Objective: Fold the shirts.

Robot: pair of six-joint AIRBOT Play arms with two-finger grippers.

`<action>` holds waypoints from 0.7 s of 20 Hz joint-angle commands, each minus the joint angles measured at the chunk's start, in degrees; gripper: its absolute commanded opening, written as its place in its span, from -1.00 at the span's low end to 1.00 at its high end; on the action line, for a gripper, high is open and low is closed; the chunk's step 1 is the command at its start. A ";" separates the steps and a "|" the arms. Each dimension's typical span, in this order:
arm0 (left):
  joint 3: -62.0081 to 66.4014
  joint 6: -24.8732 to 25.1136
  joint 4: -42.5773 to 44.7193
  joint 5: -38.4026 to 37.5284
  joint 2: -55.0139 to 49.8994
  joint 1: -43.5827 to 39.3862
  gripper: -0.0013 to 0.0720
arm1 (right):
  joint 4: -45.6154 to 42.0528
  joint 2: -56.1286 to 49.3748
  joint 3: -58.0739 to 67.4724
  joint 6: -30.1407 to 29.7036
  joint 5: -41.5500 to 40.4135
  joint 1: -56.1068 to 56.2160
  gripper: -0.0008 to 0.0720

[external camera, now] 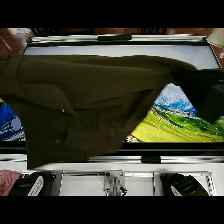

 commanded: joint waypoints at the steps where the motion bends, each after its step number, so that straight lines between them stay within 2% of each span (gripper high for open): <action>1: 2.34 -15.67 8.07 -12.24 1.73 0.07 -0.82 | -2.80 0.63 3.10 6.58 10.01 0.02 -0.79; 4: -3.72 -17.59 18.88 -23.30 1.36 0.07 -0.82 | -8.33 -5.55 2.58 5.49 20.33 0.02 -0.79; 6: -13.40 -17.51 20.81 -24.26 1.25 0.04 -0.82 | -10.93 -11.74 0.33 2.23 21.90 0.02 -0.79; 8: -25.24 -14.84 20.74 -21.75 -0.44 0.04 -0.82 | -11.06 -20.06 -2.80 -1.01 18.78 0.02 -0.80; 9: -30.38 -12.39 20.74 -17.97 -1.92 0.04 -0.82 | -10.88 -24.33 -3.98 -2.16 15.41 0.02 -0.80; 11: -37.11 -6.62 20.72 -5.31 -6.88 0.04 -0.82 | -10.71 -34.01 -4.31 -5.57 6.45 0.02 -0.80; 14: -36.57 3.69 16.28 16.63 -17.92 0.04 -0.82 | -8.92 -45.88 -4.28 -9.57 -11.69 0.02 -0.80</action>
